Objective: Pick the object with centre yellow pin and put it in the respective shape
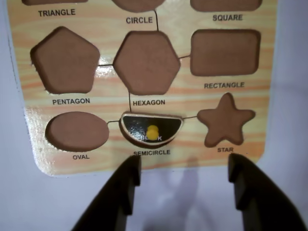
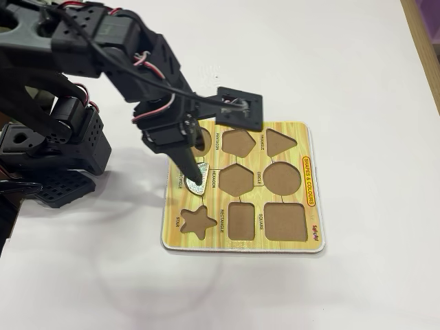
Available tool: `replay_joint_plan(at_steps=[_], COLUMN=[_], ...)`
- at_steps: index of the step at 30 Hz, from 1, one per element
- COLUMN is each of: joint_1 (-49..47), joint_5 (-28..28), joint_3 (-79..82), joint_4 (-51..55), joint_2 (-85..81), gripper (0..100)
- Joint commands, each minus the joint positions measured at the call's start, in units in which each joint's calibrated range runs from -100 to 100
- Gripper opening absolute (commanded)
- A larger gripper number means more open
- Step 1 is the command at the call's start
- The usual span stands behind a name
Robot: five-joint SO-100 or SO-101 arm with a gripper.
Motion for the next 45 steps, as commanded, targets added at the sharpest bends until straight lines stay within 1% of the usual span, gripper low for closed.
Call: replay_joint_plan(at_steps=[1,12,18,23,29,45], joint_1=[-0.6,-0.6,-0.6,-0.6,-0.6,-0.6], joint_5=[-1.4,-5.8,-6.5,-6.5,-6.6,-6.5], joint_3=[3.8,8.9,13.3,20.5,32.7,50.7], joint_4=[-0.4,-0.4,-0.4,-0.4,-0.4,-0.4], joint_2=[-7.1,-22.3,-31.3,-43.0,-61.0,-60.7], gripper=[21,21,21,21,21,21])
